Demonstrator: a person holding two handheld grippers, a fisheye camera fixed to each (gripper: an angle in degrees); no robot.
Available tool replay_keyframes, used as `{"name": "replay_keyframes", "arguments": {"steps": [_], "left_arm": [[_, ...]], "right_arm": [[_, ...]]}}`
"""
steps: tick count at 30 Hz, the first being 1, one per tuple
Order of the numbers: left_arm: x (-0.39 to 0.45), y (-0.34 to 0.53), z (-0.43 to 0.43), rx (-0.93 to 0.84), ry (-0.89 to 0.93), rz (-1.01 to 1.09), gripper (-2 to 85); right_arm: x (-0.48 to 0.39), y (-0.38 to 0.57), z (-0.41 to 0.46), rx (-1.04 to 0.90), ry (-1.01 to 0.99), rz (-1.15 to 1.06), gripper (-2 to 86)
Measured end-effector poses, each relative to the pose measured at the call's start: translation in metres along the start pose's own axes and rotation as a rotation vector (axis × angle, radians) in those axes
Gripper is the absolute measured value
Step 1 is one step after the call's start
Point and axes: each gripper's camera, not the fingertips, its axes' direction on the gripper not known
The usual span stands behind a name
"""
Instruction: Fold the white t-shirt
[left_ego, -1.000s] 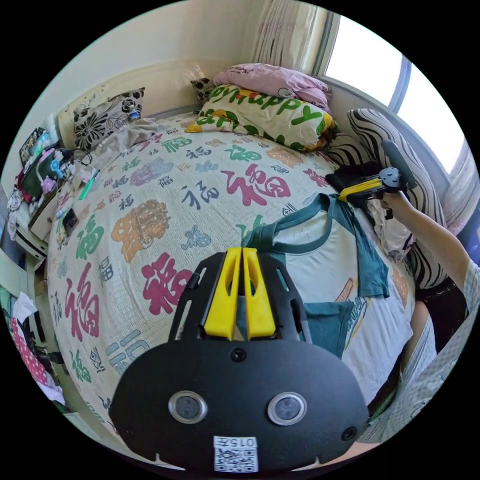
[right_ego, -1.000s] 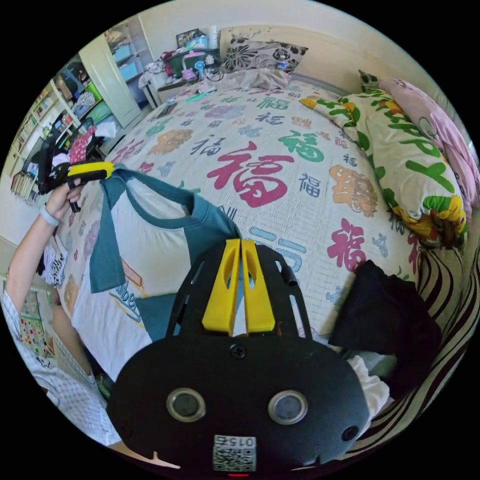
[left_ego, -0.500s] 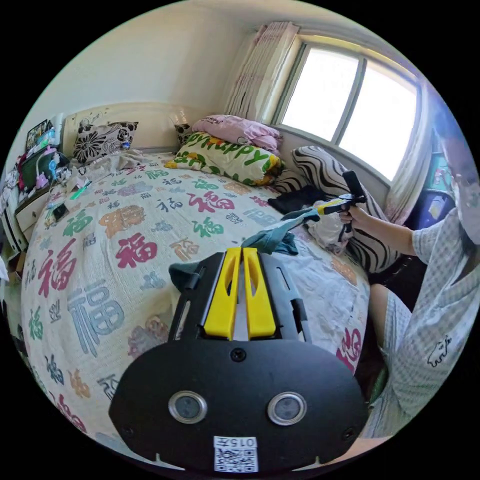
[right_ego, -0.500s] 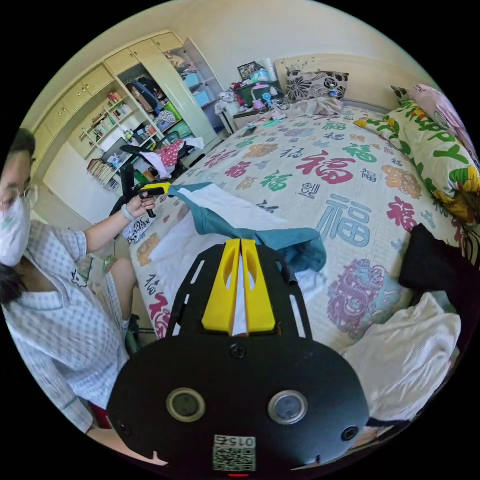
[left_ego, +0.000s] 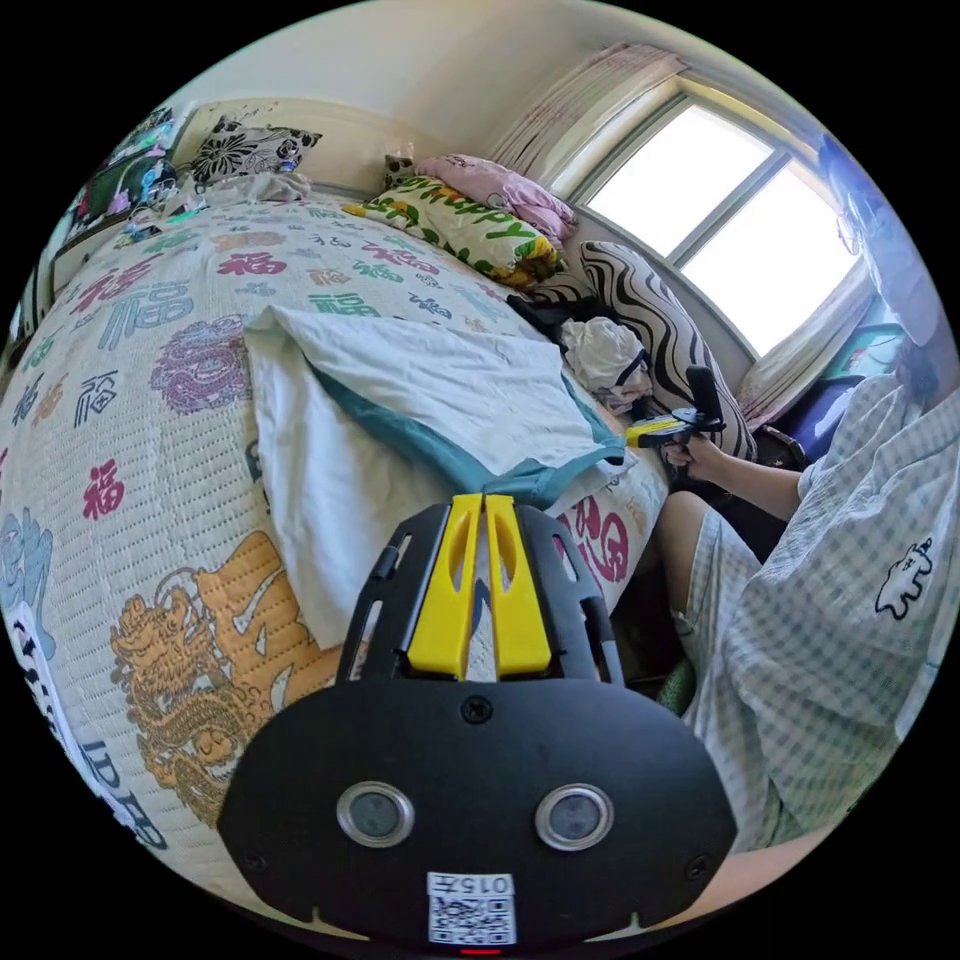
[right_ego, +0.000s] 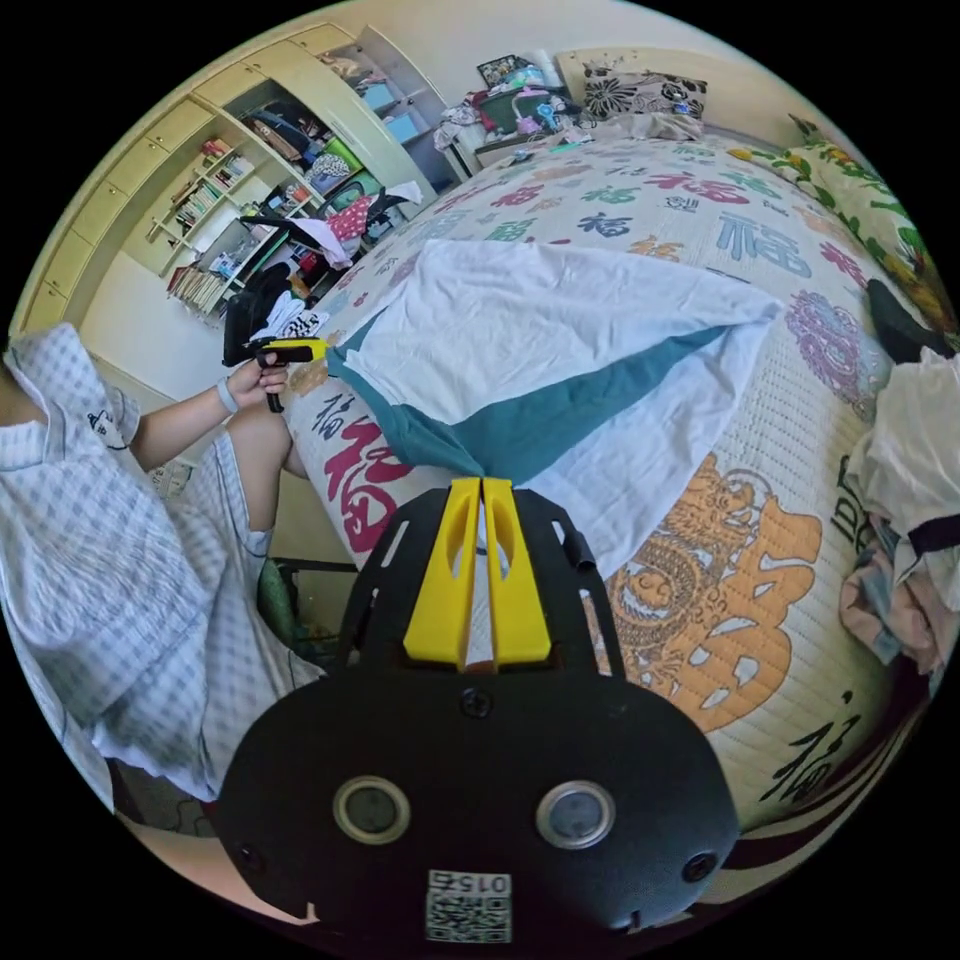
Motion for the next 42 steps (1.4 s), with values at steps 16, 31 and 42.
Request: {"name": "replay_keyframes", "arguments": {"steps": [16, 31, 42], "left_arm": [[-0.131, 0.052, -0.029, -0.016, -0.096, -0.641, 8.2], [-0.146, 0.083, -0.065, -0.093, 0.045, -0.612, -0.6], [-0.144, 0.098, -0.067, -0.084, -0.133, -0.681, 6.3]], "right_arm": [[0.116, 0.091, -0.015, 0.061, -0.121, 0.650, 10.7], [0.150, 0.144, -0.032, -0.021, -0.361, 0.665, 0.3], [0.171, 0.160, -0.045, 0.013, -0.235, 0.643, 9.0]]}}
